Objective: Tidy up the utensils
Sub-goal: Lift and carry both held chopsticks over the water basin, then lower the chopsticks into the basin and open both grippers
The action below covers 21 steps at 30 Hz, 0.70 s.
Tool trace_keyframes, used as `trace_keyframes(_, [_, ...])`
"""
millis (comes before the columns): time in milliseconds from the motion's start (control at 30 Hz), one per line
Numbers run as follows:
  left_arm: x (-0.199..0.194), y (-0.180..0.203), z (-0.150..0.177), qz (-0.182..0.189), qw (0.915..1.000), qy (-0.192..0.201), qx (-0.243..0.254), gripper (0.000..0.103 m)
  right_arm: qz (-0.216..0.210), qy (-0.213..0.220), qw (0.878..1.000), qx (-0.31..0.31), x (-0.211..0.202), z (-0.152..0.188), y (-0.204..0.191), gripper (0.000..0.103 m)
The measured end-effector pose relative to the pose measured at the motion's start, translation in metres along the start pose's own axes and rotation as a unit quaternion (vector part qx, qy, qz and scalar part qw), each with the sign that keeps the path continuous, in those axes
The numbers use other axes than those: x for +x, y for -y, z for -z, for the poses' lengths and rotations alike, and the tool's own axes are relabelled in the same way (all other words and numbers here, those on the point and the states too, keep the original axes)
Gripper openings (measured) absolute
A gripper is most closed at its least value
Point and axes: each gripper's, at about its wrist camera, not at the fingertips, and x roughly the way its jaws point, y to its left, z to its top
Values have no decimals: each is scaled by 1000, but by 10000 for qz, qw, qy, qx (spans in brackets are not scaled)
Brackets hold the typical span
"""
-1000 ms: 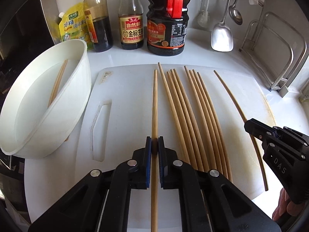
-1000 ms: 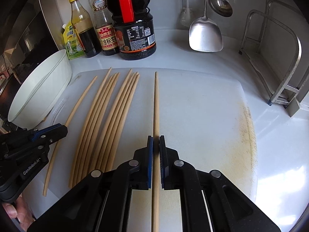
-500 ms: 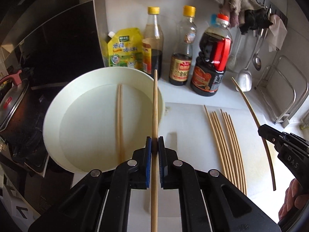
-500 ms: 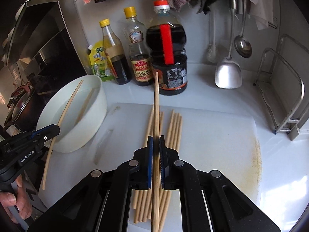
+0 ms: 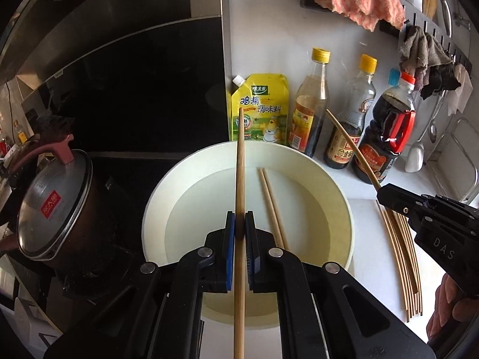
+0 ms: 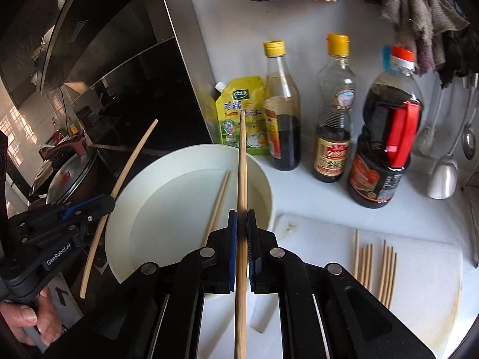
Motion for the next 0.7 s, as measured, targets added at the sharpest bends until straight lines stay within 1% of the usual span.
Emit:
trace_keyframes(133, [21,-17,-6,89,9998,-162,-14,7,-50,-123,9999,-12,28,-15,-21,6])
trace_keyframes(233, [40,-22,-7,156,9994,-304,38,7,-39,-236,9997,-1,46,-18,-33,6])
trace_keyframes(533, [87,-24,-3,327,9964,-776,127,7,17,-771,9965,331,100,-9,-36,6])
trace_keyframes(700, [101,-26,0,373,9948,-942,116,7,113,-1090,9930,445,119,-2,-35,6])
